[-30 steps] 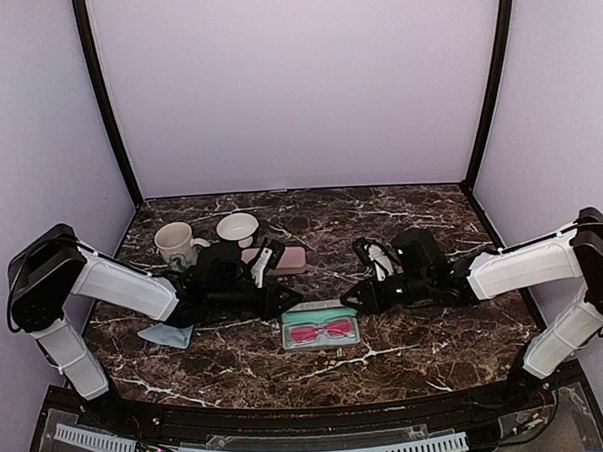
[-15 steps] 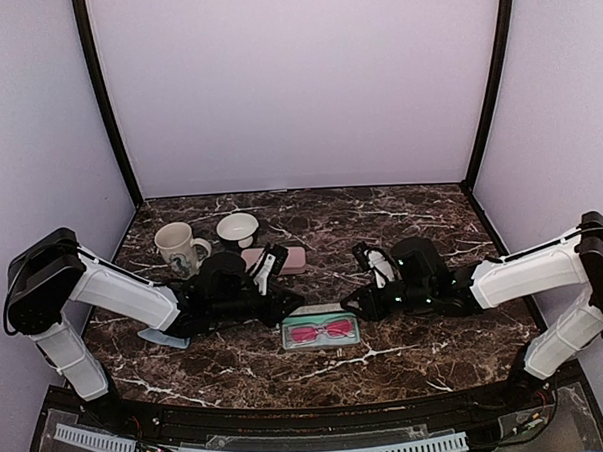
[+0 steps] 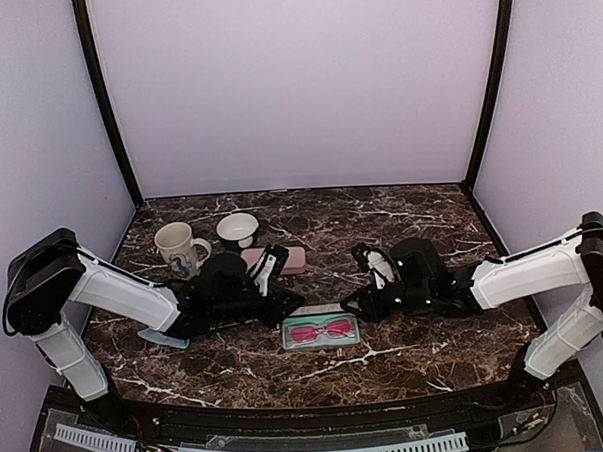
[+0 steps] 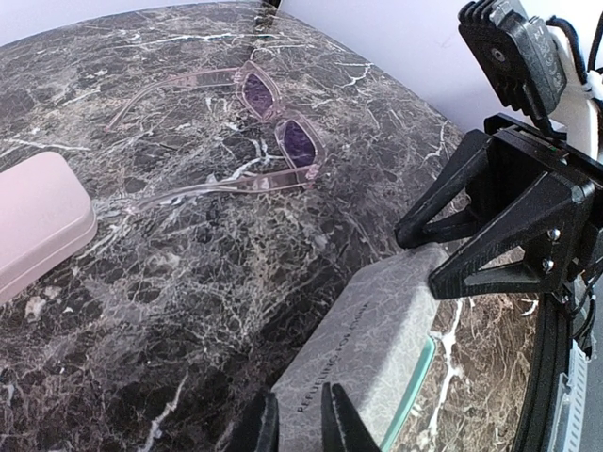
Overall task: Organize the sunglasses
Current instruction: Close the case with sunglasses at the center of the board.
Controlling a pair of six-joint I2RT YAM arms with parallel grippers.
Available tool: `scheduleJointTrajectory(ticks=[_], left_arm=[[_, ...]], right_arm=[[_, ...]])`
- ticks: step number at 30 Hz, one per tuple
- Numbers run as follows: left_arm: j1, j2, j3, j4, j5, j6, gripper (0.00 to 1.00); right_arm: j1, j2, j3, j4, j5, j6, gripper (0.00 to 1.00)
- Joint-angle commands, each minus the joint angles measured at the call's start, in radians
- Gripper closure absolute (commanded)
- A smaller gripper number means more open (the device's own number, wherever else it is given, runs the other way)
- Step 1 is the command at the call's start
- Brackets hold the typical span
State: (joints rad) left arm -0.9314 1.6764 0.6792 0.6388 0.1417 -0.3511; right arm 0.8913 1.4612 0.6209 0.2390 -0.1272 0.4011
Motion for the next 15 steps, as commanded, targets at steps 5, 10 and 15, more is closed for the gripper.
scheduleJointTrajectory(ticks=[5, 10, 15], left_arm=[[-0.063, 0.014, -0.056, -0.088, 0.023, -0.006, 0.83], [-0.086, 0.007, -0.079, -0.104, -0.002, -0.011, 0.83], [-0.109, 0.001, -0.091, -0.120, -0.021, -0.014, 0.83]], right_arm=[[0.057, 0.004, -0.032, -0.051, 0.023, 0.004, 0.61], [0.091, 0.002, -0.059, -0.043, 0.047, 0.024, 0.61], [0.112, -0.005, -0.082, -0.037, 0.067, 0.048, 0.61]])
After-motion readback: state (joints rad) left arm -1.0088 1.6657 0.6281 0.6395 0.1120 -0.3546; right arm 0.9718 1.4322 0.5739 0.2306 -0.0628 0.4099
